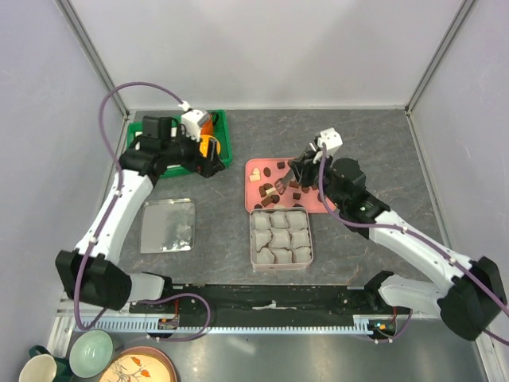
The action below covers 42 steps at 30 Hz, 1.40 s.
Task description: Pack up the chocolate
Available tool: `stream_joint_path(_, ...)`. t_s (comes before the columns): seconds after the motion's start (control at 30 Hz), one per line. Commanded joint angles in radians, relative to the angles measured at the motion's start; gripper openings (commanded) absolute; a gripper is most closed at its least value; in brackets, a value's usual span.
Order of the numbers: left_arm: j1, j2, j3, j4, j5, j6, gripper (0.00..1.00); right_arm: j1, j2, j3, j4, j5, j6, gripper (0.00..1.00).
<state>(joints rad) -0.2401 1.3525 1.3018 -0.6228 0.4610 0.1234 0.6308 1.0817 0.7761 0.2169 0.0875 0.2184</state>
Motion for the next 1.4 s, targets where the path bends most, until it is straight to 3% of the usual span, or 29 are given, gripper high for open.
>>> stream_joint_path(0.0, 0.105, -0.116, -0.051, -0.086, 0.145, 0.015, 0.98, 0.015, 0.095, 0.121, 0.088, -0.063, 0.012, 0.00)
stream_joint_path(0.17, 0.173, -0.159, -0.125, -0.104, 0.165, 0.010, 0.99, 0.122, 0.182, 0.218, 0.030, 0.095, -0.171, 0.00)
stream_joint_path(0.4, 0.176, -0.203, -0.219, -0.101, 0.154, 0.094, 0.99, 0.148, 0.260, 0.239, 0.067, 0.144, -0.140, 0.00)
stream_joint_path(0.5, 0.186, -0.254, -0.240, -0.097, 0.157, 0.101, 0.99, 0.196, 0.316, 0.285, 0.070, 0.277, -0.211, 0.00)
stream_joint_path(0.63, 0.193, -0.283, -0.251, -0.106, 0.151, 0.107, 0.99, 0.253, 0.374, 0.327, 0.150, 0.577, -0.335, 0.00)
stream_joint_path(0.67, 0.196, -0.289, -0.254, -0.106, 0.146, 0.108, 0.99, 0.253, 0.374, 0.321, 0.186, 0.666, -0.285, 0.01)
stream_joint_path(0.7, 0.197, -0.294, -0.256, -0.106, 0.139, 0.110, 0.99, 0.248, 0.363, 0.319, 0.152, 0.734, -0.116, 0.13)
stream_joint_path(0.73, 0.199, -0.300, -0.257, -0.103, 0.137, 0.108, 0.99, 0.230, 0.359, 0.302, 0.168, 0.762, -0.102, 0.16)
stream_joint_path(0.77, 0.200, -0.311, -0.263, -0.100, 0.136, 0.108, 0.99, 0.227, 0.363, 0.293, 0.174, 0.671, -0.131, 0.03)
stream_joint_path(0.8, 0.200, -0.314, -0.268, -0.095, 0.134, 0.110, 0.99, 0.230, 0.371, 0.308, 0.148, 0.619, -0.196, 0.00)
stream_joint_path(0.9, 0.200, -0.311, -0.280, -0.084, 0.127, 0.105, 0.99, 0.234, 0.432, 0.405, -0.006, 0.453, -0.244, 0.00)
stream_joint_path(1.0, 0.202, -0.302, -0.283, -0.080, 0.117, 0.102, 0.99, 0.231, 0.477, 0.457, -0.077, 0.416, -0.243, 0.00)
stream_joint_path(1.17, 0.202, -0.306, -0.299, -0.058, 0.096, 0.110, 0.99, 0.215, 0.523, 0.469, -0.057, 0.410, -0.222, 0.00)
stream_joint_path(1.23, 0.202, -0.305, -0.302, -0.058, 0.094, 0.113, 0.99, 0.184, 0.535, 0.486, -0.080, 0.324, -0.171, 0.00)
stream_joint_path(1.3, 0.202, -0.305, -0.308, -0.057, 0.093, 0.119, 0.99, 0.159, 0.531, 0.461, -0.041, 0.247, -0.131, 0.03)
stream_joint_path(1.33, 0.202, -0.306, -0.309, -0.057, 0.090, 0.120, 0.99, 0.139, 0.523, 0.437, -0.004, 0.189, -0.123, 0.14)
stream_joint_path(1.37, 0.202, -0.306, -0.314, -0.057, 0.088, 0.127, 0.99, 0.135, 0.509, 0.416, 0.034, 0.187, -0.110, 0.17)
